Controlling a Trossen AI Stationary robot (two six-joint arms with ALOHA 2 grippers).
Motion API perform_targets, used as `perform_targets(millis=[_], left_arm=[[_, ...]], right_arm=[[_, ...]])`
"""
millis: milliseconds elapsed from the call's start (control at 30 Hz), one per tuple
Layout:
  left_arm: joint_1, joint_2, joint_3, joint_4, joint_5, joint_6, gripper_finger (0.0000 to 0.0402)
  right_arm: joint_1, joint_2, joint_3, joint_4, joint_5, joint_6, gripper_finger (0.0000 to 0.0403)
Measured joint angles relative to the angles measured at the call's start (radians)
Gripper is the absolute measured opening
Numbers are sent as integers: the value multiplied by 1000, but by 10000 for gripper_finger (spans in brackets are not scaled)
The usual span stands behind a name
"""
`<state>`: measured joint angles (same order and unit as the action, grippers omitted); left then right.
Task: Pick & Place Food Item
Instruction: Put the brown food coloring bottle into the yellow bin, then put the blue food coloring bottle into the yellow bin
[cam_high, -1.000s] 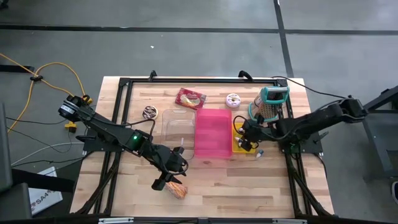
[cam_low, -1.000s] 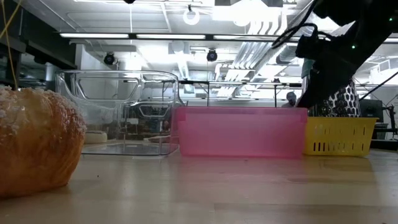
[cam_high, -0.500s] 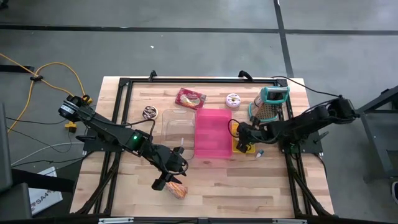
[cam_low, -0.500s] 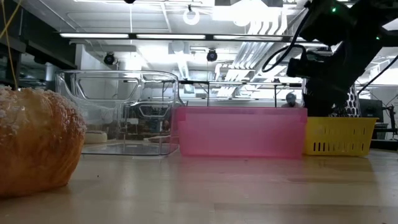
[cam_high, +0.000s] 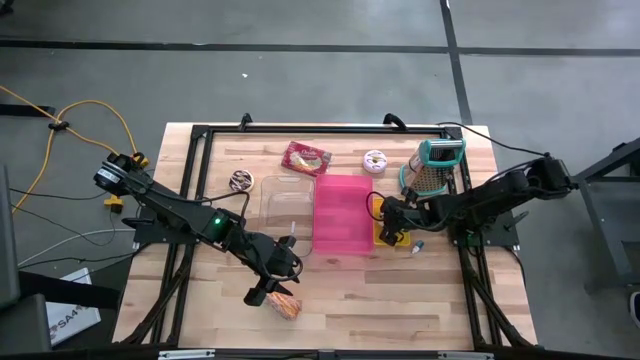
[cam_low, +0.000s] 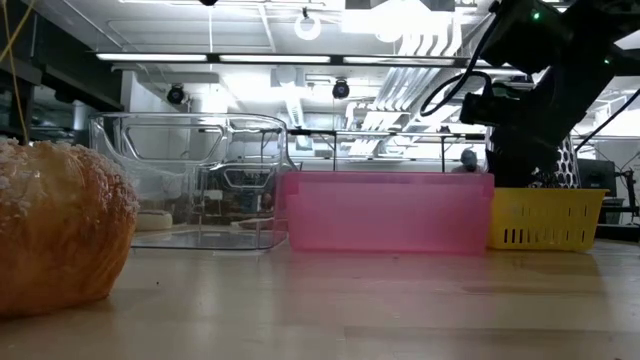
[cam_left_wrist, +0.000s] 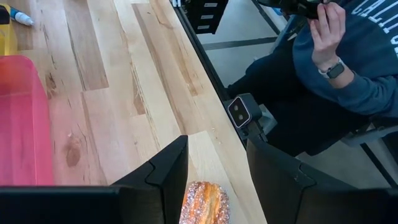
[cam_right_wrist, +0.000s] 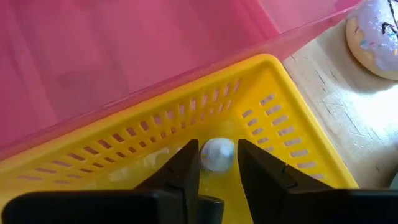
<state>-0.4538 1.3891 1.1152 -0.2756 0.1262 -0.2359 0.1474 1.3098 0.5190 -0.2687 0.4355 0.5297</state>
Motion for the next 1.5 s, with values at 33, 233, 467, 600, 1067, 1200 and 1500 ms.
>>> perform_targets(millis=[33, 233, 467, 600, 1067, 1200, 1500], left_arm=[[0, 0, 0, 0, 0, 0, 159], [0, 0, 0, 0, 0, 0, 159], [0, 0, 0, 0, 0, 0, 159], [0, 0, 0, 0, 0, 0, 159], [0, 0, 0, 0, 0, 0, 159], [0, 0, 0, 0, 0, 0, 159], [0, 0, 0, 0, 0, 0, 159]], right_arm=[[0, 0, 0, 0, 0, 0, 100], [0, 0, 0, 0, 0, 0, 101], [0, 0, 0, 0, 0, 0, 100], [0, 0, 0, 0, 0, 0, 100], [0, -123, 0, -20, 7, -42, 100], [0, -180, 0, -32, 7, -63, 100], [1, -210, 0, -64, -17, -59, 100]])
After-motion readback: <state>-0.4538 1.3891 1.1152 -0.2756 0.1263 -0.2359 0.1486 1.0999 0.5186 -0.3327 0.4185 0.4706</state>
